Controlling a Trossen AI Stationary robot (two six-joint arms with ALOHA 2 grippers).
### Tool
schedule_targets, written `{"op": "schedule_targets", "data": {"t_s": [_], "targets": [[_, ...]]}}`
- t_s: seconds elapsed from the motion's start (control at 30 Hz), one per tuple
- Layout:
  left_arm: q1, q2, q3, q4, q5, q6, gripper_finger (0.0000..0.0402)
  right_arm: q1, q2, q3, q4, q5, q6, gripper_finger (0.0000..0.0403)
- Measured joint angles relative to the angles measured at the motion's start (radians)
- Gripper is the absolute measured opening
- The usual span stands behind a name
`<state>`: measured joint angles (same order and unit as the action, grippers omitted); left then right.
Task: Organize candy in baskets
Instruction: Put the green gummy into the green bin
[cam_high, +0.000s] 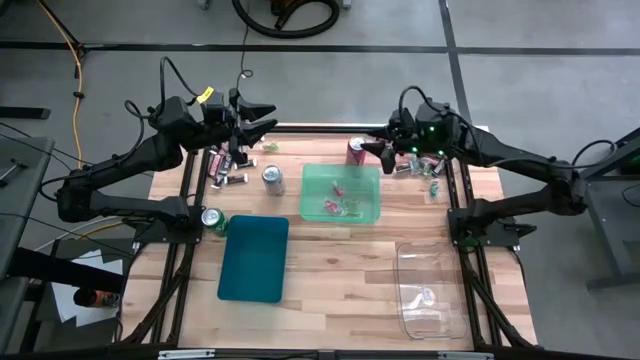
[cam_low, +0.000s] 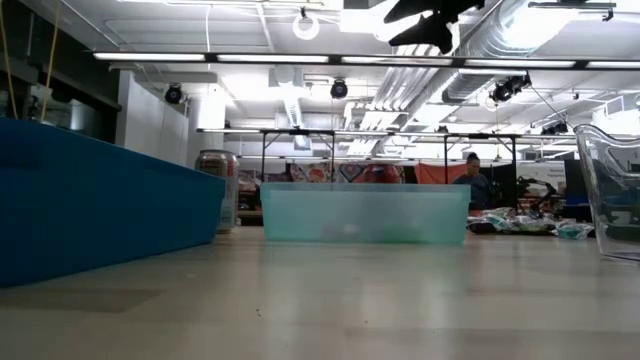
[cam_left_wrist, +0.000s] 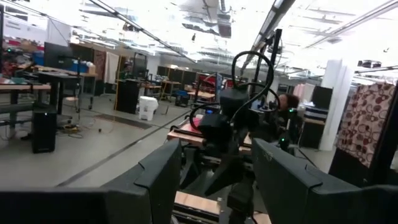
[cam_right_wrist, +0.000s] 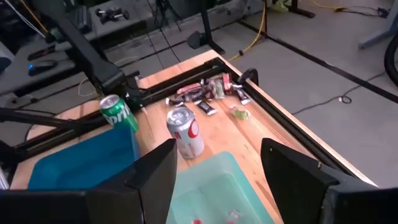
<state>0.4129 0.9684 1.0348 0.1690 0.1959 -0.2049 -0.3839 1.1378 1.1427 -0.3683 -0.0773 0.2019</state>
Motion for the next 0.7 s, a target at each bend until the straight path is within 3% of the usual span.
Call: {"op": "schedule_targets", "data": {"t_s": [0.13, 0.27, 0.47, 0.6, 0.7], "targets": [[0.0, 0.001, 0.0, -0.023, -0.029, -0.013, 0.0184, 0.0, 0.001, 0.0, -0.001, 0.002, 0.001, 0.0227], [0.027, 0.052, 0.022, -0.075, -0.24, -0.111, 0.0184, -0.003, 0.001, 0.0, -0.001, 0.003, 0.007, 0.0227], [0.265, 0.214, 0.269, -0.569, -0.374, -0.108, 0.0184, -0.003, 0.001, 0.0, -0.006, 0.003, 0.008, 0.0227], [0.427, 0.372, 0.324, -0.826, -0.344, -0.132, 0.0184, -0.003, 0.001, 0.0, -0.009, 0.004, 0.011, 0.0227], [0.508, 0.479, 0.328, -0.9, -0.295, -0.131, 0.0184, -0.003, 0.001, 0.0, -0.015, 0.006, 0.035, 0.0227]]}}
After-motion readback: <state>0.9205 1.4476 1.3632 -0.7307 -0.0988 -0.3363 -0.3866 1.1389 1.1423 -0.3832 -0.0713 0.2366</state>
